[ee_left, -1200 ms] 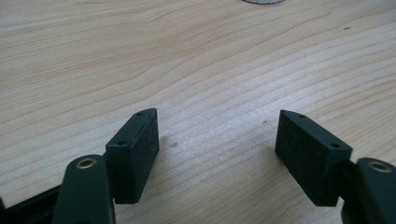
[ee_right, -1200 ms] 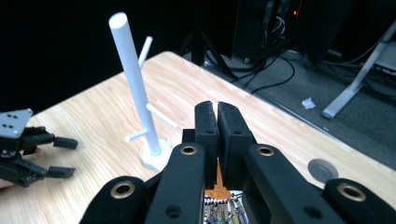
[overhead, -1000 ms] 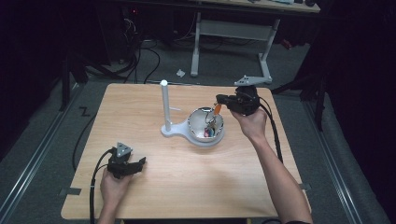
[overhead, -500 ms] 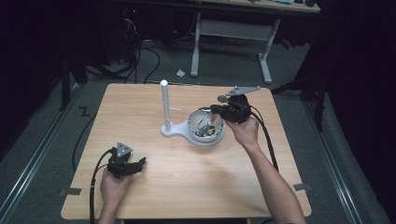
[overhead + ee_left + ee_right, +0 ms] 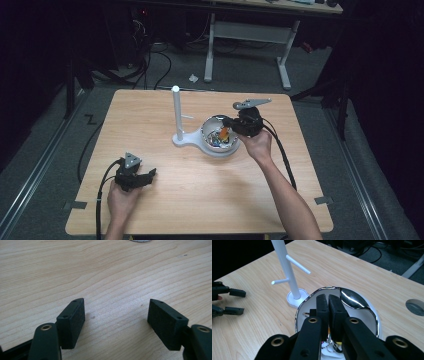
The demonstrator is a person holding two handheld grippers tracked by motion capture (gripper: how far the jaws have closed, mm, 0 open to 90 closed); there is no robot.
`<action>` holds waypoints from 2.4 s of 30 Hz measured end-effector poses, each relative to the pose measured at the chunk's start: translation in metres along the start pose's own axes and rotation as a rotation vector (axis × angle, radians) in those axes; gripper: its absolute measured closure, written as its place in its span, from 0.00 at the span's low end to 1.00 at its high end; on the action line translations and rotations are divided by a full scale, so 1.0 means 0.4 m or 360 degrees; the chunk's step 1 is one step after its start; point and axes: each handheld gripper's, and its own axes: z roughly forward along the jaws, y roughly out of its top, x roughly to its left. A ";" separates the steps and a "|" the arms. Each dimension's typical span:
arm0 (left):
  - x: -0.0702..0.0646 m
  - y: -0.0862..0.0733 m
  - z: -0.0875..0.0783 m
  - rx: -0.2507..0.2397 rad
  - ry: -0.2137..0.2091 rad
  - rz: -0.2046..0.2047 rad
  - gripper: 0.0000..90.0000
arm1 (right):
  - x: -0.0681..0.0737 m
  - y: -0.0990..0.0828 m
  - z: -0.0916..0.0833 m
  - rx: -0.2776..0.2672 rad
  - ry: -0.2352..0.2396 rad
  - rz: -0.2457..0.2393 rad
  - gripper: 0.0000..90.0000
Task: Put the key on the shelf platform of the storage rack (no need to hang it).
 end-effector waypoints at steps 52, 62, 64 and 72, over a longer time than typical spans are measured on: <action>0.000 -0.001 0.001 -0.0011 0.0001 0.0010 0.34 | -0.037 -0.067 0.004 0.0039 -0.0087 0.0083 0.67; 0.001 -0.001 0.001 -0.0009 0.0001 0.0013 0.34 | -0.054 -0.074 -0.067 -0.0004 -0.0136 0.0075 0.65; 0.000 -0.001 0.001 -0.0011 0.0002 0.0009 0.34 | -0.057 -0.078 -0.079 -0.0020 -0.0148 0.0083 0.64; 0.000 -0.001 0.001 -0.0012 0.0001 0.0012 0.34 | -0.079 -0.104 -0.131 -0.0051 -0.0193 0.0144 0.62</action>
